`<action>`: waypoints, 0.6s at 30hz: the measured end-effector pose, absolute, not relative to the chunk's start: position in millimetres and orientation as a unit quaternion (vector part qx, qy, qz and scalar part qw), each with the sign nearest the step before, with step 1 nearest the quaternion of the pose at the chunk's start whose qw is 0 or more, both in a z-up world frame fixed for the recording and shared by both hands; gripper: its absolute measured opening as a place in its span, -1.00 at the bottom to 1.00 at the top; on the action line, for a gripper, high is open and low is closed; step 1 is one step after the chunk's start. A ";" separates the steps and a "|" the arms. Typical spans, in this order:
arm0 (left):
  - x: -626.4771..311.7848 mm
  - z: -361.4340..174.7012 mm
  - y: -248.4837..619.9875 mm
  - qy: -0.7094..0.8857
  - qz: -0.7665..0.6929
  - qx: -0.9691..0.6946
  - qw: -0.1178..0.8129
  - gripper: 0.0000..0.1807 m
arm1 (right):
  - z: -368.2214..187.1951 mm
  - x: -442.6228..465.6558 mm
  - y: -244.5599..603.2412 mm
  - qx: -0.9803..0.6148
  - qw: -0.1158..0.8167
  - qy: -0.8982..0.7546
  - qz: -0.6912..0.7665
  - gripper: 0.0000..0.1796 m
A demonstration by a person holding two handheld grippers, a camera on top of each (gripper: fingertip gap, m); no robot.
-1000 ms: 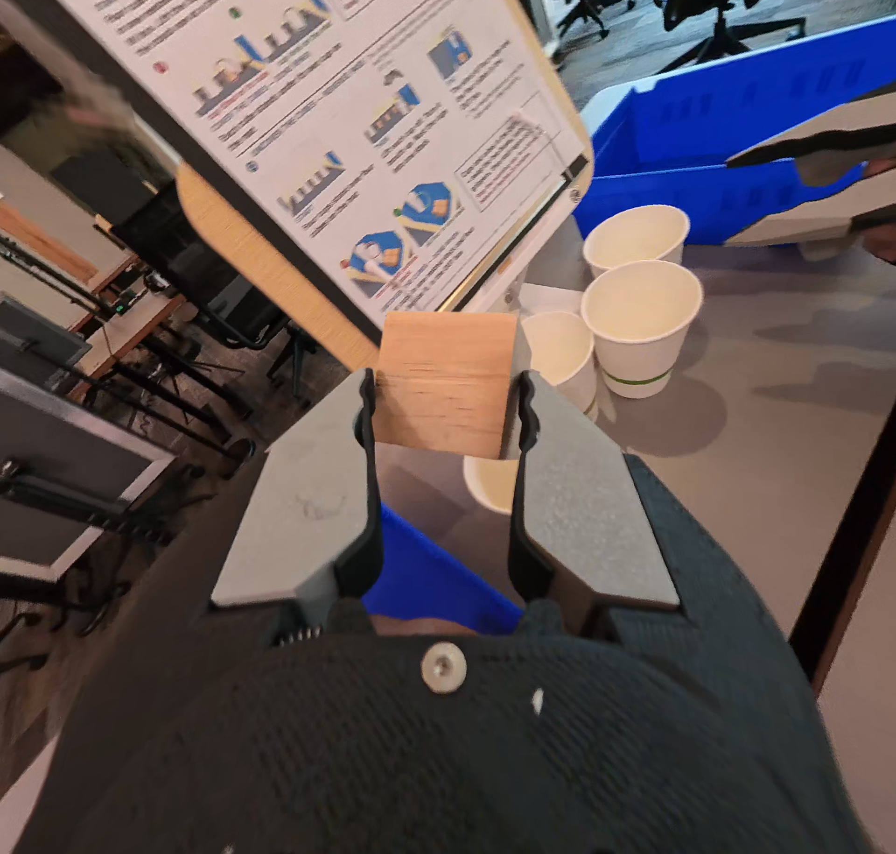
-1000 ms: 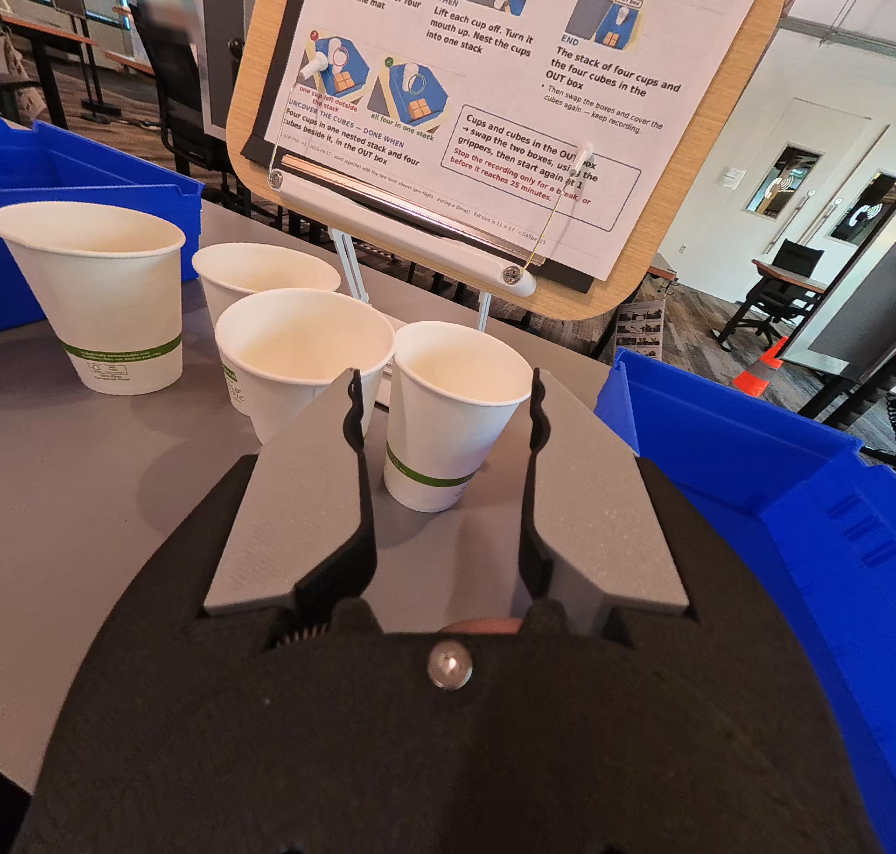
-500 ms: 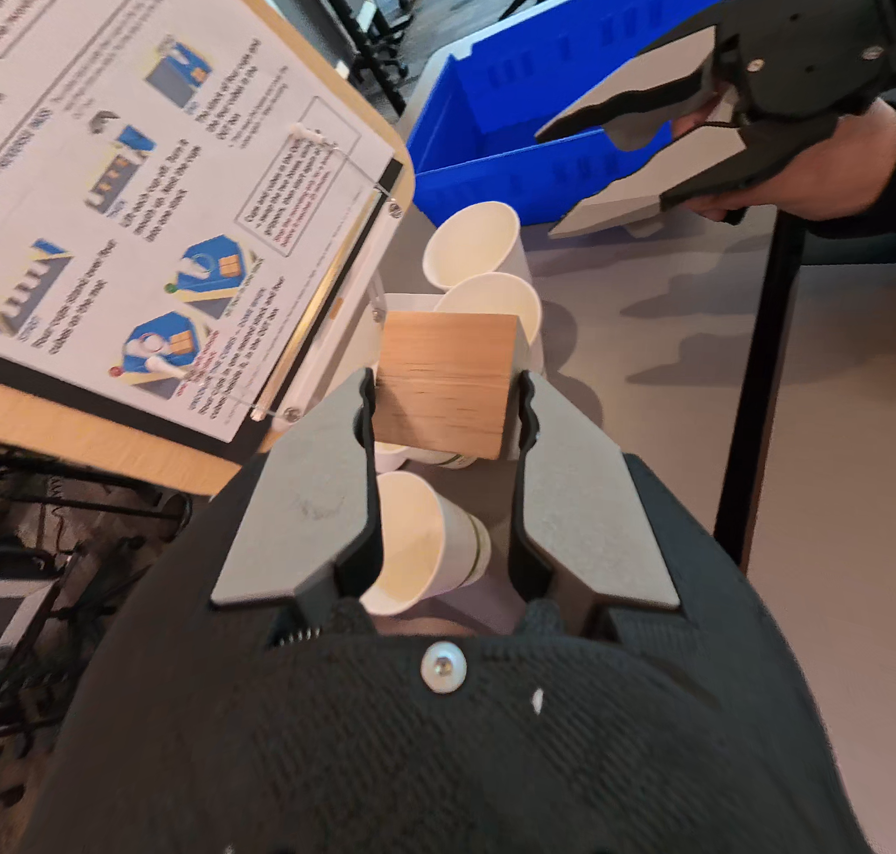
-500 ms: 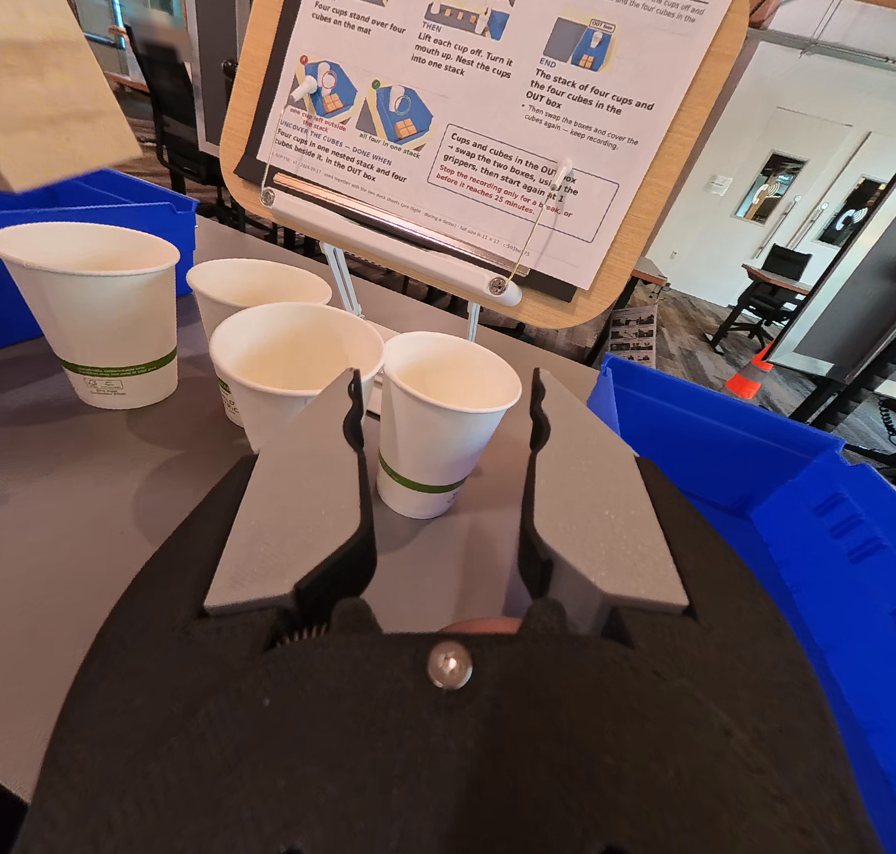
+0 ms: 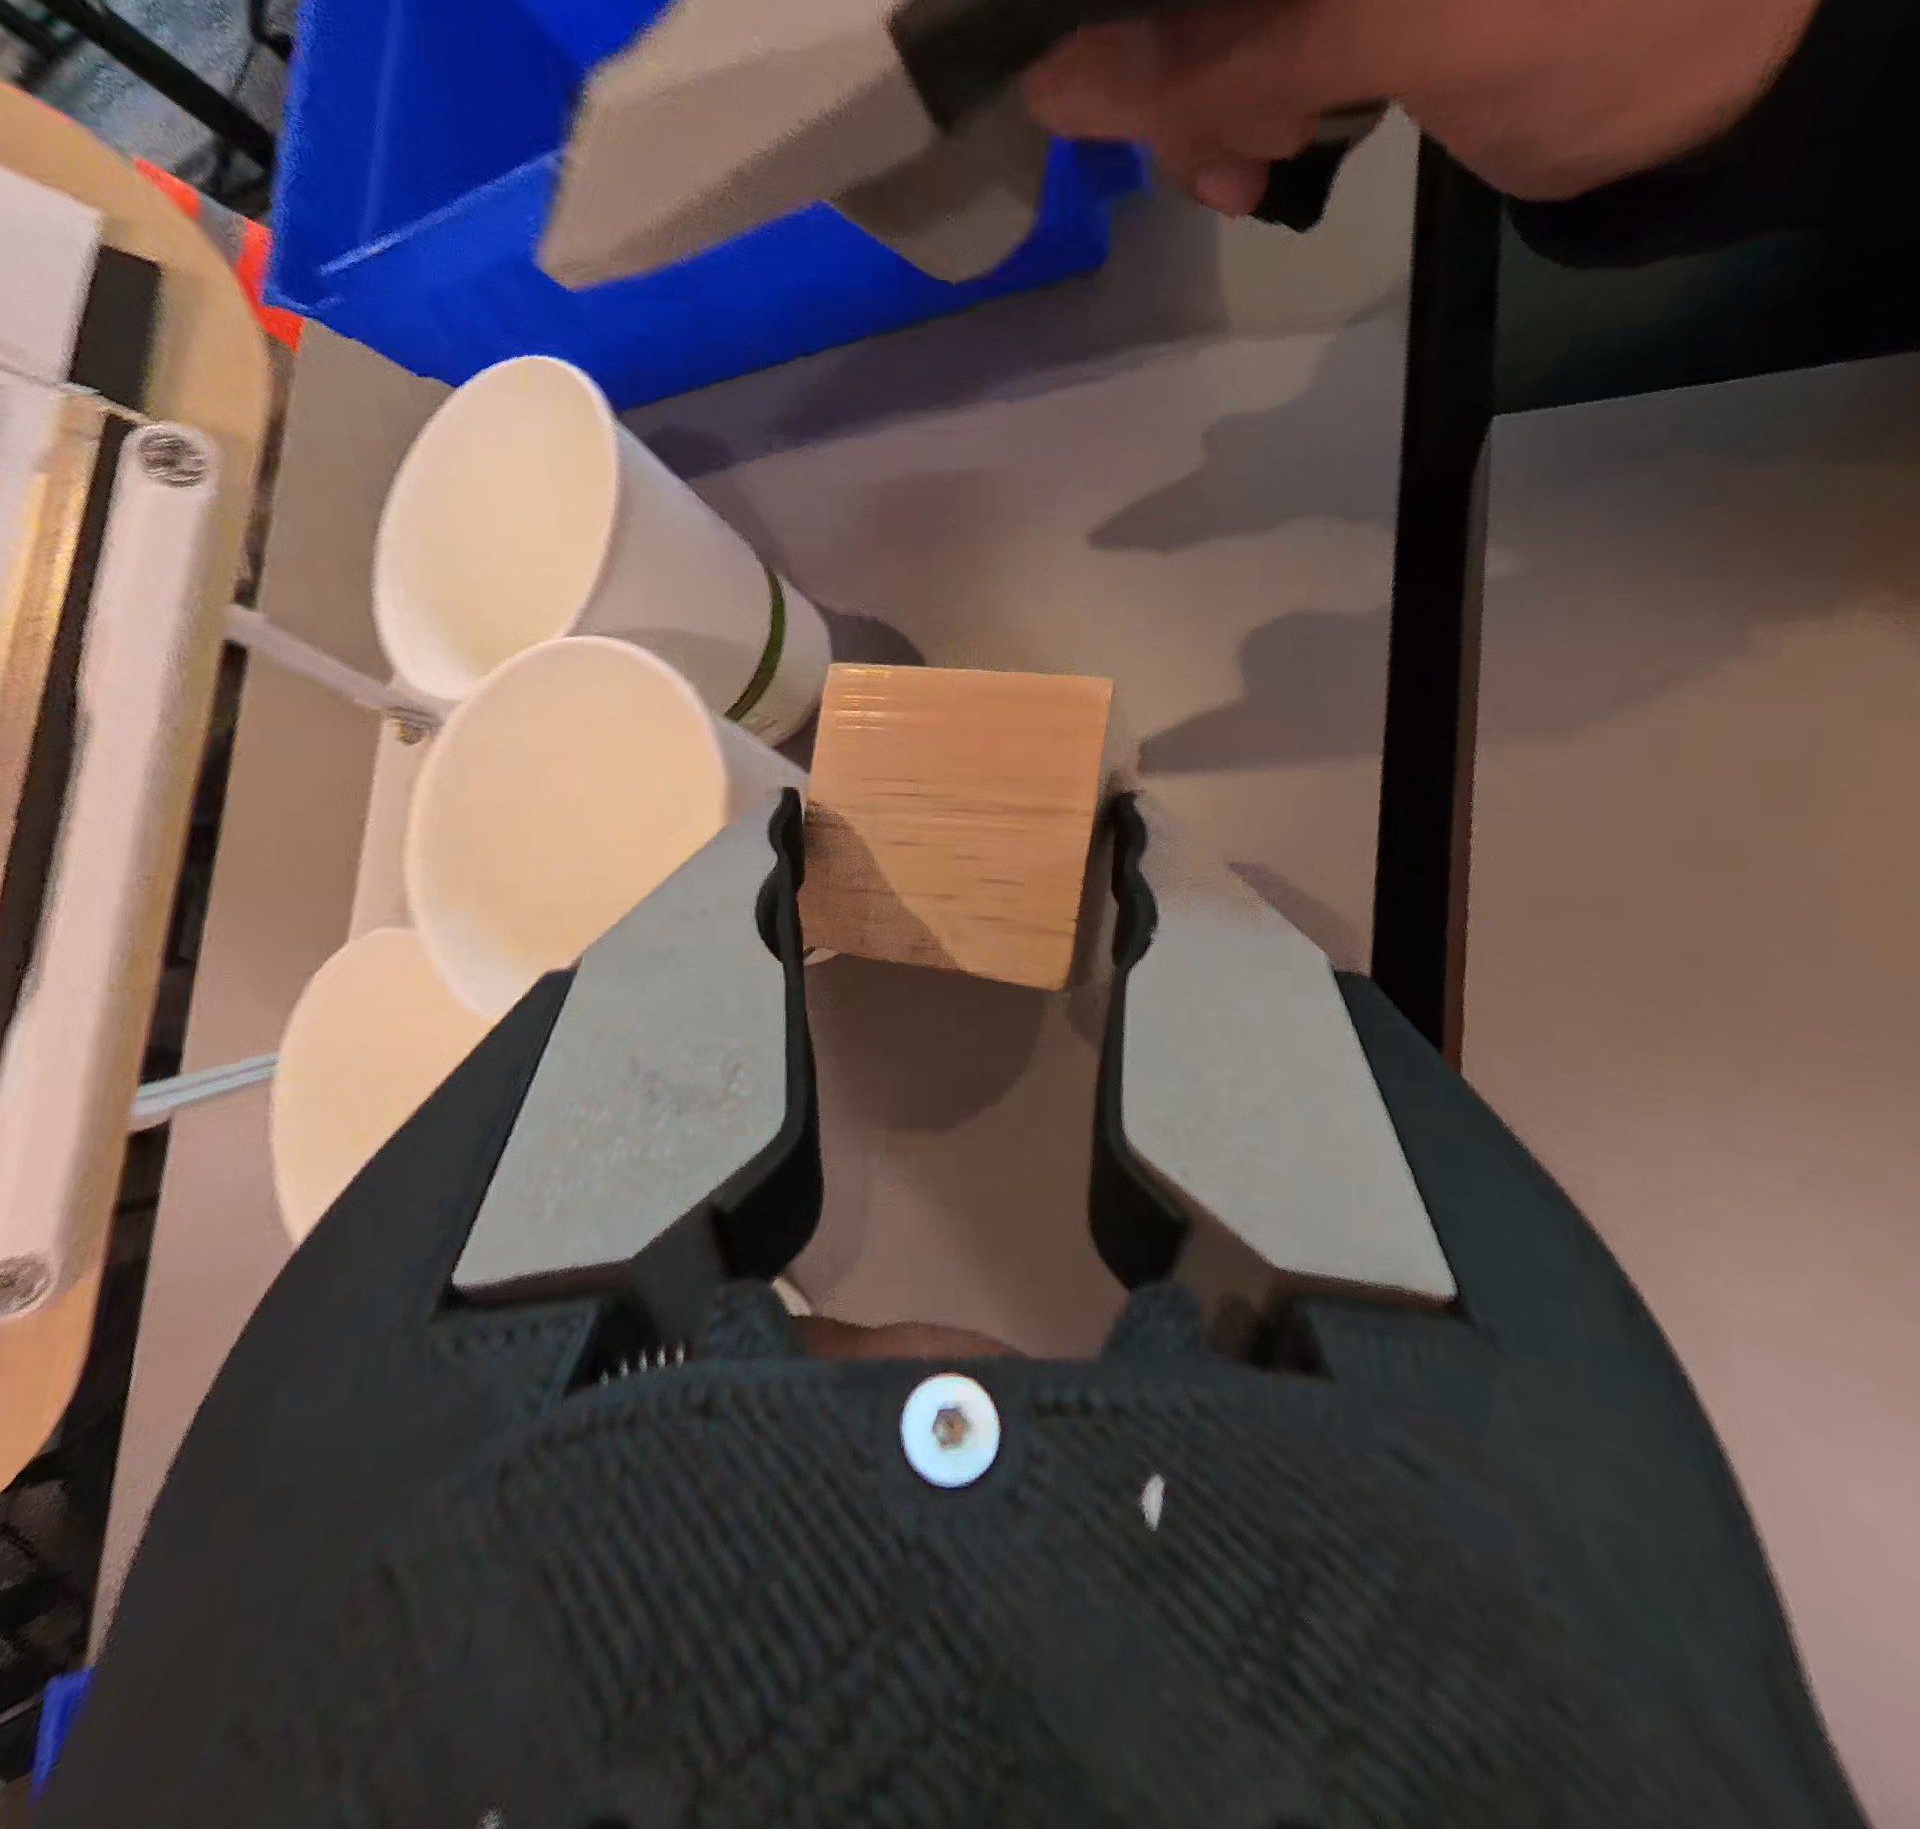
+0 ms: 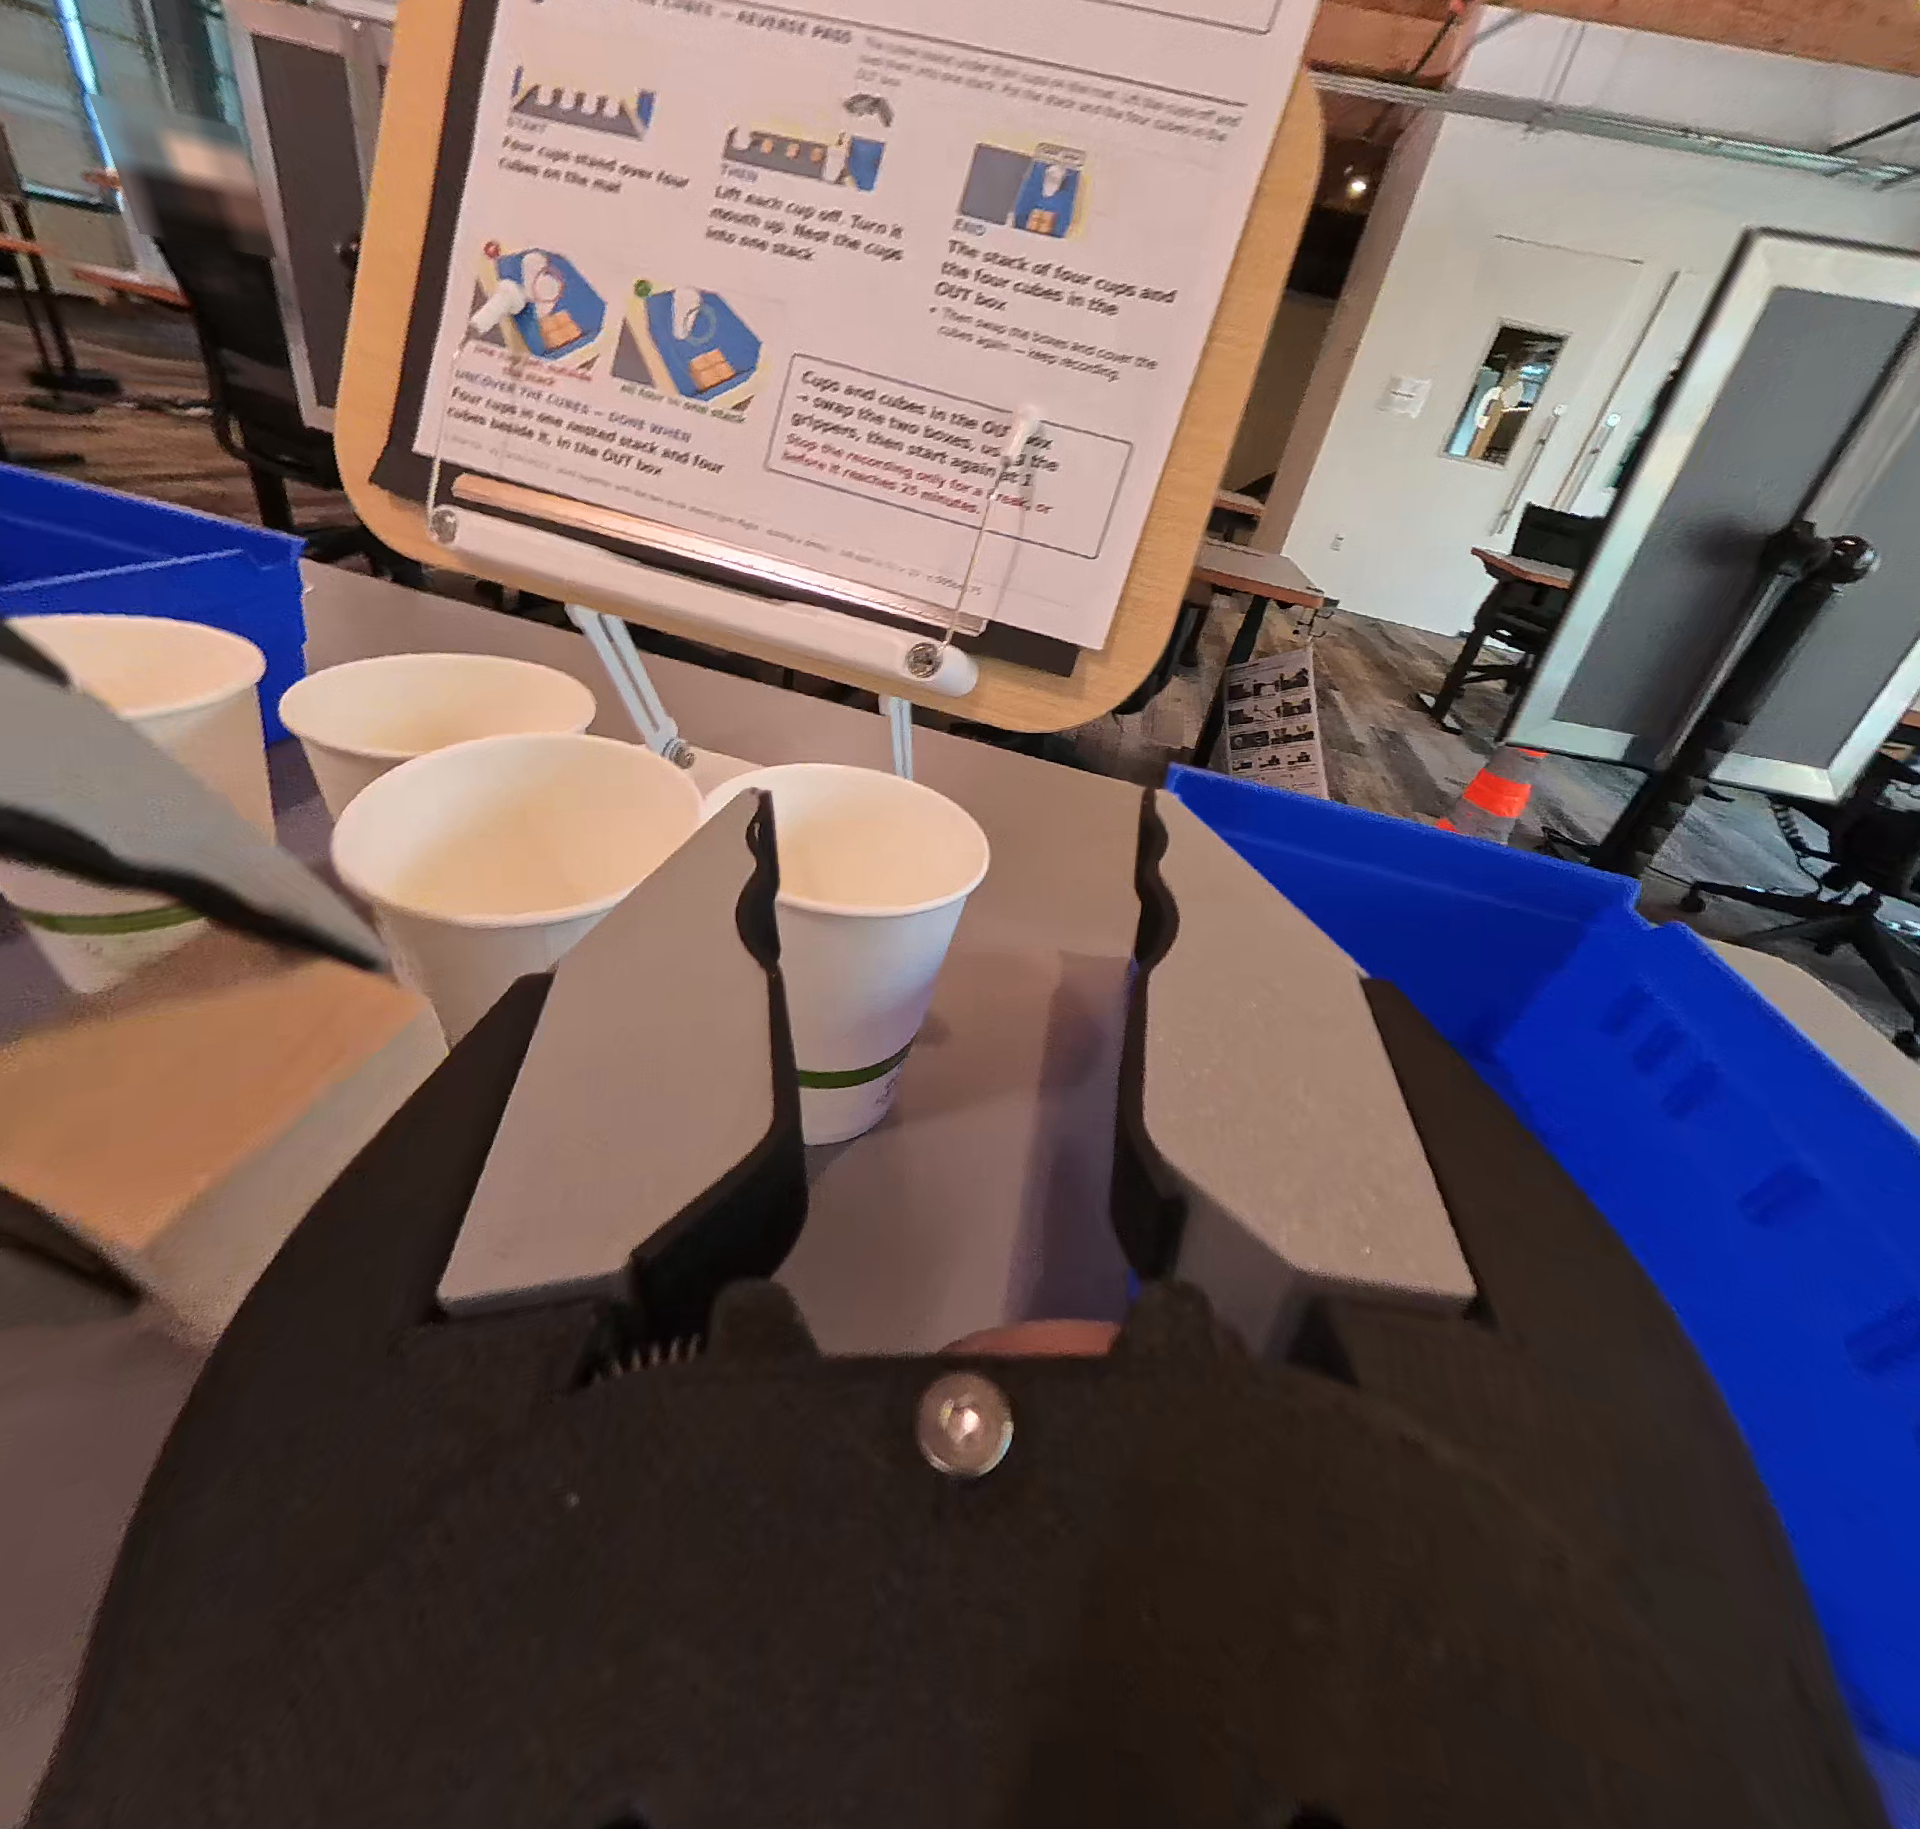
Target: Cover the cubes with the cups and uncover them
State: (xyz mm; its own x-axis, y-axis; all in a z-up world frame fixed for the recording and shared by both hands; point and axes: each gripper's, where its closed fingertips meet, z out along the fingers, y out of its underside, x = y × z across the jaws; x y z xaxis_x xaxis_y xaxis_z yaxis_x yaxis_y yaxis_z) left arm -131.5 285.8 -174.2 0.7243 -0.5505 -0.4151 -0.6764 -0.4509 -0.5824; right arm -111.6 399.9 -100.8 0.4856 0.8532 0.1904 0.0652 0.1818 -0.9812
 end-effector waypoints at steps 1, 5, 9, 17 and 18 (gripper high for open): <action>-127.6 -180.0 288.3 0.365 0.083 -0.848 0.375 -0.35 | -98.2 -108.6 402.4 -0.566 0.654 -0.399 0.304 -0.25; -111.9 -199.4 293.9 0.374 0.071 -0.852 0.358 -0.36 | -89.9 -101.0 406.4 -0.566 0.658 -0.380 0.320 -0.25; -97.8 -214.5 299.1 0.383 0.071 -0.852 0.349 -0.35 | -87.1 -100.1 404.4 -0.563 0.659 -0.379 0.324 -0.25; -90.6 -233.0 313.2 0.368 0.075 -0.859 0.348 -0.36 | -86.8 -99.9 404.6 -0.563 0.658 -0.377 0.328 -0.25; -92.5 -236.3 314.5 0.363 0.076 -0.862 0.345 -0.35 | -87.5 -100.2 404.7 -0.564 0.657 -0.378 0.327 -0.25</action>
